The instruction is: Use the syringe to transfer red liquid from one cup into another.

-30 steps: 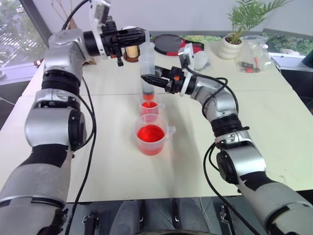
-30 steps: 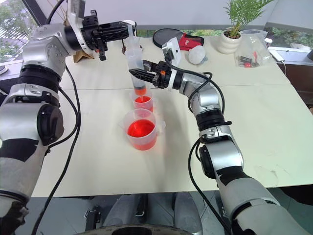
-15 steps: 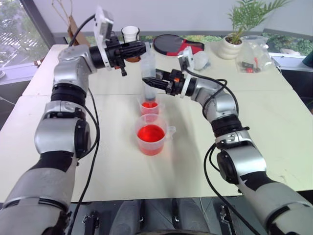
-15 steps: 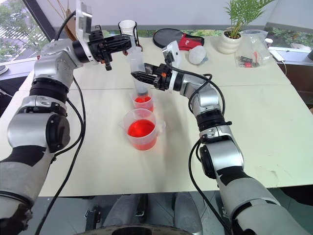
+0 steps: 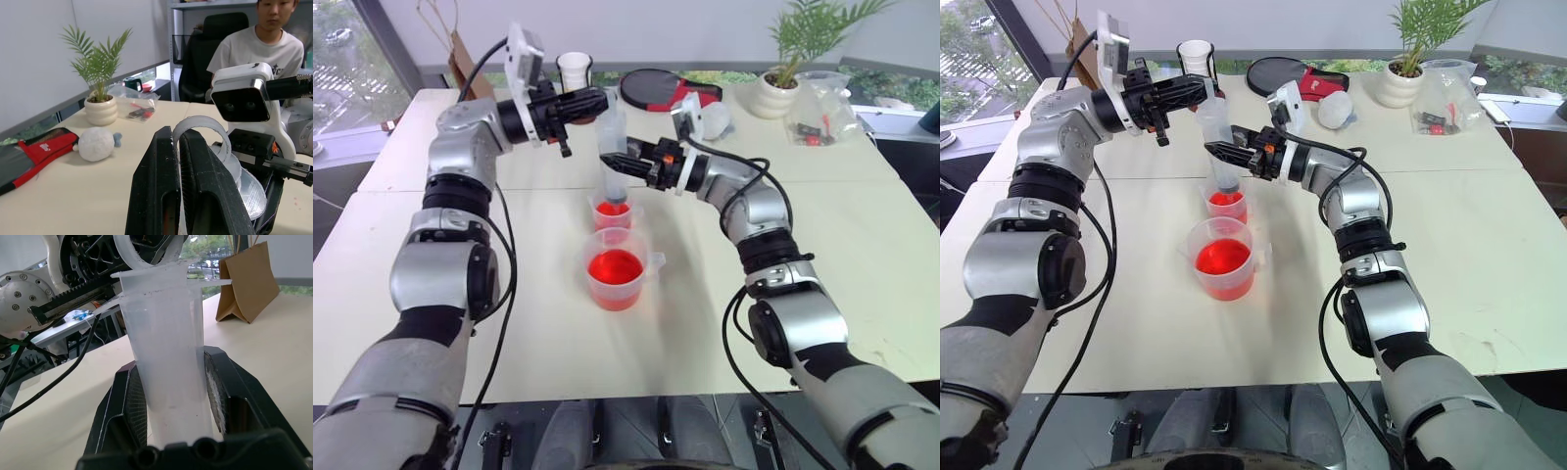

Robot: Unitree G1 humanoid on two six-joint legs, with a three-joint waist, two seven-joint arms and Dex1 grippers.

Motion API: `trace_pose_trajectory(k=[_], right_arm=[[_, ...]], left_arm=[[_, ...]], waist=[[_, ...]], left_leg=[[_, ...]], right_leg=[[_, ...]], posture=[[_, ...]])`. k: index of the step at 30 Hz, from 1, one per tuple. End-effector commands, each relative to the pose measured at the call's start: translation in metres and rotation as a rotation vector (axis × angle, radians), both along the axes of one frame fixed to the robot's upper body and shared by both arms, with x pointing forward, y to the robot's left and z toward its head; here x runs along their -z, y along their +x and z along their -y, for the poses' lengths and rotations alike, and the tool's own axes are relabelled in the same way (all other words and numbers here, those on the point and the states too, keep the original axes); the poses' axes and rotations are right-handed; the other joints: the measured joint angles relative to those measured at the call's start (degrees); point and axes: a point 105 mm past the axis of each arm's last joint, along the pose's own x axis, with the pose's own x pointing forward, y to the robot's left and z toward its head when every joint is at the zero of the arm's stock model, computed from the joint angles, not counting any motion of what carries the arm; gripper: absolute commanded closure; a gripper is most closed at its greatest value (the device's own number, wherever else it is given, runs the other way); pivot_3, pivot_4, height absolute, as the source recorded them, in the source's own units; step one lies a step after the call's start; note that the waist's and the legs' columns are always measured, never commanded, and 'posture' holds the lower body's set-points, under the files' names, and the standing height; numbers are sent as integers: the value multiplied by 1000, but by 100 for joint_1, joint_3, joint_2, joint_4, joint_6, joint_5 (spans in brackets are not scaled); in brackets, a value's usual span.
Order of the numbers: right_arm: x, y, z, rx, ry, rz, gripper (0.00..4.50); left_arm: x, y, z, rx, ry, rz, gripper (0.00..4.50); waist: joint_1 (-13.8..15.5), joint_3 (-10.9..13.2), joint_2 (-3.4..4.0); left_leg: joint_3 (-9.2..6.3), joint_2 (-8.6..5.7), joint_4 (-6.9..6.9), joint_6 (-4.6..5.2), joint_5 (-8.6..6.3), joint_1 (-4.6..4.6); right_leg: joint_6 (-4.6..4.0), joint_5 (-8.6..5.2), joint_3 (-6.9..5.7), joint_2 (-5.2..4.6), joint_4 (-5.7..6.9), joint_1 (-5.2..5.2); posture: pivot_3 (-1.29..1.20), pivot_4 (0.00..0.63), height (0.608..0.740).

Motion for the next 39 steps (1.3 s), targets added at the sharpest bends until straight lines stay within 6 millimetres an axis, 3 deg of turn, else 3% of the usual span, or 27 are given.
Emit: trace_pose_trajectory(k=[1, 3, 6, 7, 12, 15, 17, 19, 23, 25, 28, 31, 35, 39], right_arm=[[-69, -20, -9, -62, 115, 217, 3166], [-67, -22, -9, -66, 113, 215, 3166], [-66, -25, -9, -69, 115, 214, 3166], [-67, -26, -8, -70, 124, 206, 3166], [-79, -23, 9, -18, 199, 160, 3166], [-90, -17, 26, 48, 248, 135, 3166], [-113, -4, 57, 177, 321, 64, 3166], [-121, 6, 90, 286, 302, -84, 3166], [-89, 4, 140, 409, 166, -554, 3166], [-73, 3, 161, 494, 145, -711, 3166], [-17, -9, 192, 648, 22, -959, 3166], [9, -20, 196, 672, -31, -1077, 3166], [49, -28, 183, 624, -54, -1210, 3166], [70, -32, 181, 634, -75, -1225, 3166]], left_arm=[[-3, -2, 6, 48, -36, -61, 2980], [-16, -3, 0, 42, -89, -58, 2168], [-31, -5, -12, 32, -144, -52, 542], [-33, -7, -19, 29, -140, -53, 231], [-35, -15, -74, -94, -113, -46, 231], [-13, -22, -86, -144, -64, -80, 231], [15, -34, -88, -207, 4, -84, 231], [31, -55, -87, -247, 74, -65, 231], [47, -90, -84, -264, 110, -120, 231], [56, -102, -80, -252, 128, -166, 231], [71, -117, -82, -248, 148, -252, 231], [80, -121, -81, -261, 171, -263, 231], [107, -121, -81, -281, 268, -296, 231], [106, -118, -80, -274, 251, -289, 231]], waist=[[-4, 0, 0], [-10, 0, 0], [-16, 0, 0], [-21, 0, 0], [-132, 0, 1], [-135, 0, 2], [-120, 2, 6], [-87, 4, 8], [56, 4, 5], [48, 1, 6], [29, -2, 13], [30, 3, 22], [3, 3, 26], [52, 3, 26]], left_leg=[[0, 0, 0, 0, 0, 0], [0, 0, 0, 0, 0, -1], [-1, 1, -2, 0, 0, 0], [-1, 1, -2, 0, 0, 0], [-2, 1, -5, -2, 1, 0], [-6, 2, -8, -4, 2, 1], [-5, 0, -9, -5, 2, 1], [-8, -2, -10, -7, 2, -2], [-23, -7, -17, -7, -2, -31], [-24, -6, -38, 2, -9, -34], [-17, -7, -39, 7, -12, -32], [-14, -6, -38, 7, -9, -32], [-4, -5, -32, -3, -2, -31], [-1, -5, -26, 3, -4, -29]], right_leg=[[0, 0, 0, 0, 0, 0], [0, 0, 0, 1, 0, -1], [0, 0, 0, 1, 0, -3], [0, 0, 0, 1, 0, -2], [0, 0, 1, 1, 2, -4], [0, 0, 1, -1, 2, -4], [0, 0, 4, -6, 2, -4], [-1, 0, 14, -30, 1, -6], [-4, -1, 10, -47, -45, -17], [-8, -2, 12, -47, -92, -9], [-12, -4, 11, -50, -102, -5], [-12, -4, 11, -49, -96, -7], [-12, -4, 10, -44, -87, -9], [-11, -4, 8, -42, -83, -4]], posture=[[0, 150, 740], [0, 150, 740], [0, 150, 740], [0, 150, 740], [0, 150, 740], [0, 150, 740], [0, 150, 740], [0, 150, 740], [0, 150, 740], [0, 150, 740], [0, 150, 740], [0, 150, 740], [0, 150, 740], [0, 150, 740]])
